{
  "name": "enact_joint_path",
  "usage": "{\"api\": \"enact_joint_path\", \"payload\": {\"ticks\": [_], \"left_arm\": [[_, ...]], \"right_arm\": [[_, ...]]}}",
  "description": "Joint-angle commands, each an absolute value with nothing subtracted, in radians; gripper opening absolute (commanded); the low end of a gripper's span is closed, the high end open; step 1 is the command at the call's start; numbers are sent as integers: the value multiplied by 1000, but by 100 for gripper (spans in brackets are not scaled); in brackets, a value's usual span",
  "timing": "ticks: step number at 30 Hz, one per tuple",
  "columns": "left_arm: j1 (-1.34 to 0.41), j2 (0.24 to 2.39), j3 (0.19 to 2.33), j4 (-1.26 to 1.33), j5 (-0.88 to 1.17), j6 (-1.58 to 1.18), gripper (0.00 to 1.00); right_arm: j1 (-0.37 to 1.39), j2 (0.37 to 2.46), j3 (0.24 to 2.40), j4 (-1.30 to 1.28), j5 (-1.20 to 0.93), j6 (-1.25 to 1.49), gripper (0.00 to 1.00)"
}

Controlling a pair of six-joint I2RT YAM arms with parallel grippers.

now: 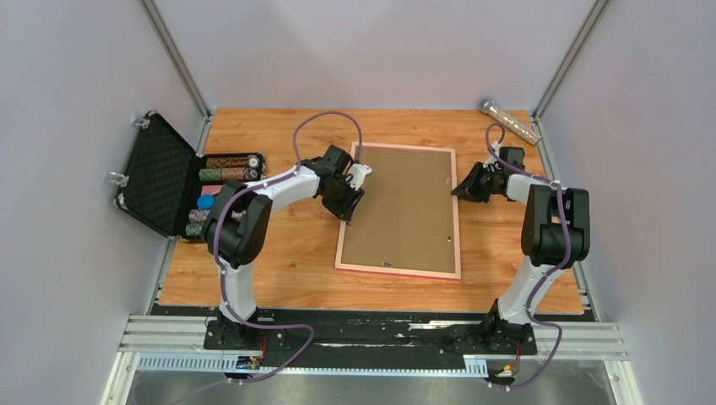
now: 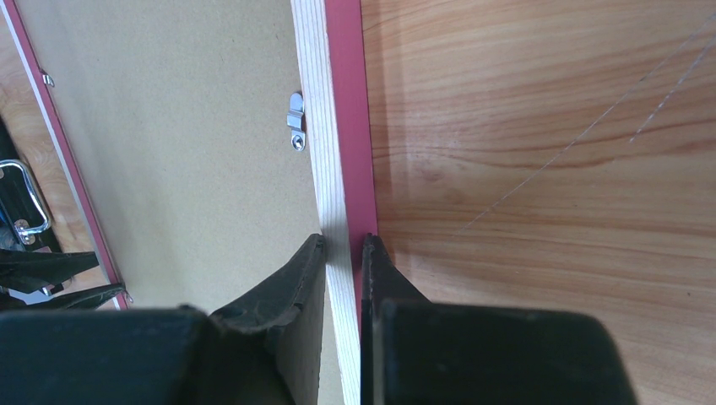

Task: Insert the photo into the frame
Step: Install the photo frame at the center of the board.

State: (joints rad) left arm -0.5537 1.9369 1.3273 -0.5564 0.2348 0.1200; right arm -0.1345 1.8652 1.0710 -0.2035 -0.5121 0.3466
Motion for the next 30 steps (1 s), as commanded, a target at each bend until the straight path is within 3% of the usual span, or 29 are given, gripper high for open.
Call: {"api": "enact_joint_path", "payload": {"ticks": [1,30], "left_arm": [[-565,1953,1302,-729,261,198,49],[-602,2005,1373,-793,272,409,47]], "right_arm": [[-141,1892,1098,-172,-500,359,0],[-142,1896,1103,-176,-495,357,0]]}}
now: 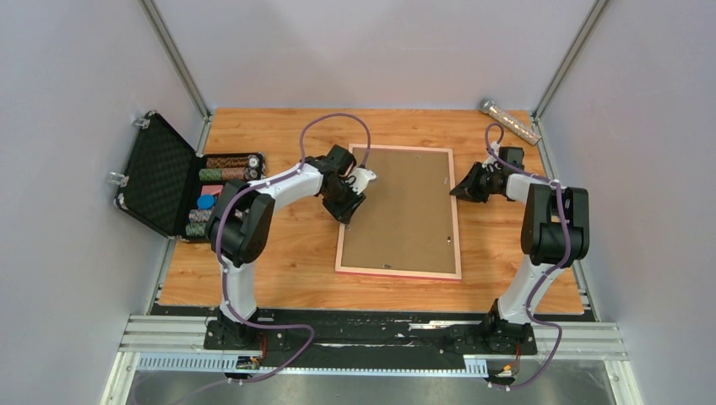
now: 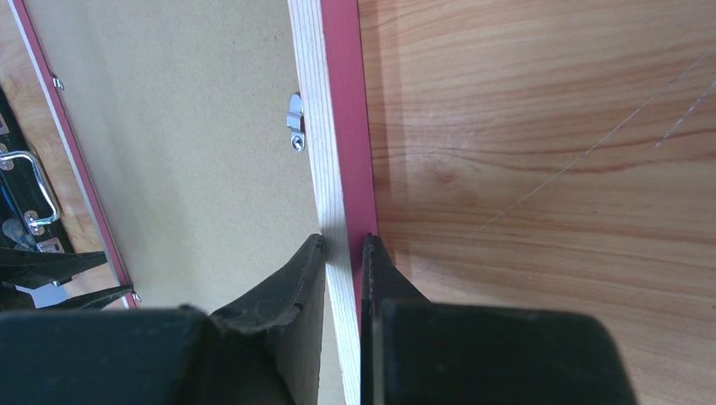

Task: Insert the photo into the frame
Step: Install the photo frame at the center of the board.

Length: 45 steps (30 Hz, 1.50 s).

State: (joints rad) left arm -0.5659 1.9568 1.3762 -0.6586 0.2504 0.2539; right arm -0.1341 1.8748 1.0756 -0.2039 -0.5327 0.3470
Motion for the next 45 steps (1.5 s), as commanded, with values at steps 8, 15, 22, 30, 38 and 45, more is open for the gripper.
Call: {"api": "enact_joint_path", "payload": {"ticks": [8,15,22,30,38,45], "left_arm": [[-633,2028,1382,-795,222,429,48],[-656,2031,1357,-778,178,440,52],[-681,2026,1333,-767,147,466,54],[-693,2021,1316,-769,141,505,56],[-692,2000,1320,-767,140,500,63],[-664,1956,1383,-750,134,409,79]], "right_arm": [[-142,1900,1107,-179,-497,357,0],[-142,1902,1110,-183,-497,357,0],[-141,1904,1112,-184,-496,357,0],[-141,1907,1115,-187,-497,357,0],[-142,1908,1115,-187,-497,357,0],[-142,1906,1114,-187,-497,356,0]]}}
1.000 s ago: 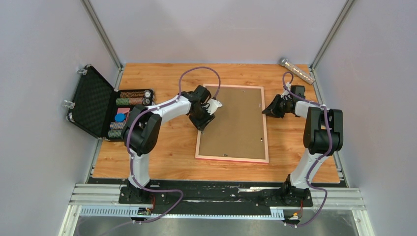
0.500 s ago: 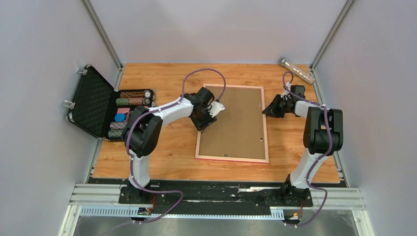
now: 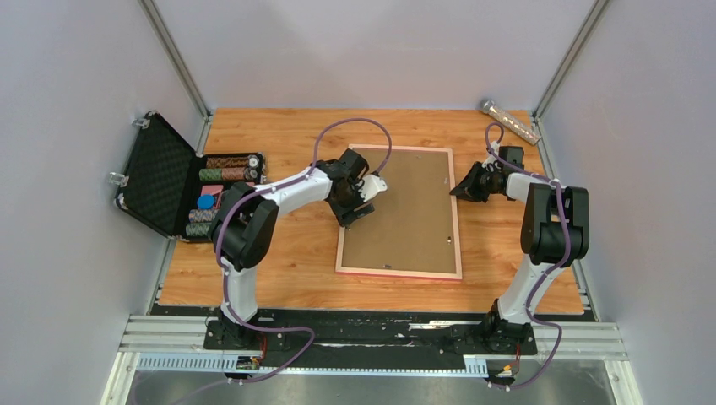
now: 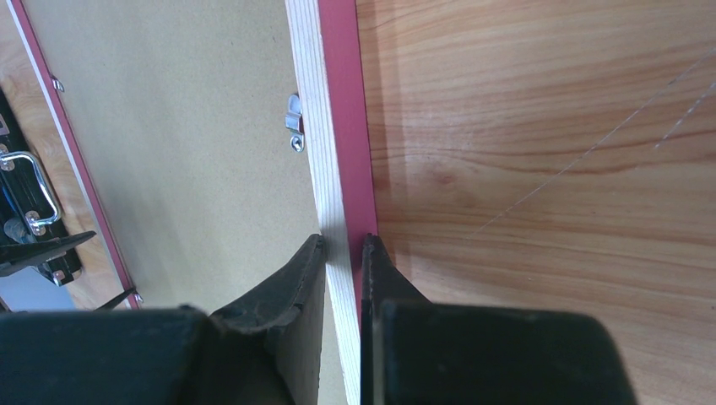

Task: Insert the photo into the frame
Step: Install the photo frame at the center of the board.

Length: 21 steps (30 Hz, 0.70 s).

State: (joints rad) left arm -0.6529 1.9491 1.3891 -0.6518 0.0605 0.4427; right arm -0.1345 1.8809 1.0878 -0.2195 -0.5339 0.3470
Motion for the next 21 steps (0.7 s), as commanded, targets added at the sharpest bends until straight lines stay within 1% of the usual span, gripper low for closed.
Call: {"api": "enact_joint_path", "payload": {"ticks": [1,7,11,17,21], "left_arm": [[-658,1952,1392,-752,141,398,81],[-567,1928,1480,-748,222,276,88],[-513,1941,1534,-707,248,155,90],[-475,2014,1638,-662,158,55,90],[-474,2099,1737,-661,109,14,90]], "right_arm": [[-142,1907,1115,-188,-497,356,0],[-141,1908,1115,-188,-499,357,0],[-141,1905,1114,-187,-498,357,0],[-143,1907,1115,-187,-499,354,0],[-142,1905,1114,-187,-500,354,0]]}}
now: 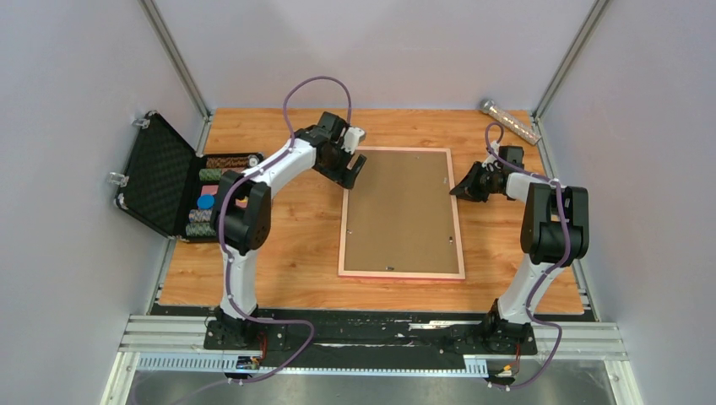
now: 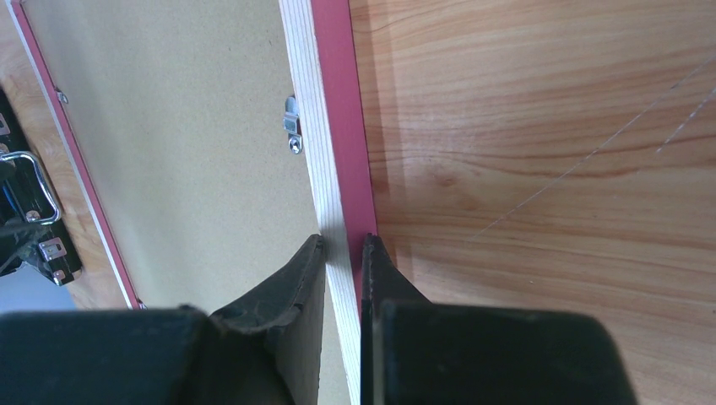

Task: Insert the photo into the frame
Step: Install the photo frame at the center of the board.

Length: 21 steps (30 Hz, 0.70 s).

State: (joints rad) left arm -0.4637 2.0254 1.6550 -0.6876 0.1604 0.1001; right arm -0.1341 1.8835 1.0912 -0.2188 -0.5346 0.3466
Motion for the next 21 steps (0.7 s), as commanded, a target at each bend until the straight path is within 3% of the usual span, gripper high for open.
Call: {"api": "enact_joint_path", "payload": {"ticks": [1,10,21], "left_arm": [[-474,2109,1748,-658,100,9,90],[-471,2220,1883,-631,53,-19,84],[-434,2236,1885,-626,97,-114,83]], "right_arm": [[-142,1906,1114,-187,-501,354,0],[-143,1908,1115,-187,-503,355,0],[-146,1907,1115,-187,-506,354,0]]}}
